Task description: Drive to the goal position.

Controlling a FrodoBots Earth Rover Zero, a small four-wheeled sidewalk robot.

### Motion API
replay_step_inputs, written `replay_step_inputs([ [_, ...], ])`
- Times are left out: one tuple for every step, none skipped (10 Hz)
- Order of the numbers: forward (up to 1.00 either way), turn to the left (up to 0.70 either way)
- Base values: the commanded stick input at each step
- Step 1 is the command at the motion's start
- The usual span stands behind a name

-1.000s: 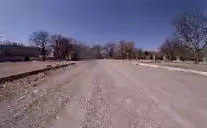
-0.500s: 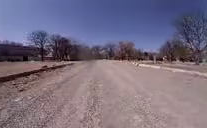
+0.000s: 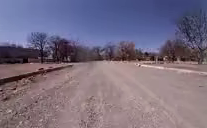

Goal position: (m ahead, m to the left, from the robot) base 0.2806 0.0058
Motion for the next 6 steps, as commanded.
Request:
replay_step_inputs([
  [1.00, -0.27],
  [1.00, -0.27],
  [1.00, -0.27],
  [1.00, -0.27],
  [1.00, -0.27],
  [1.00, -0.27],
])
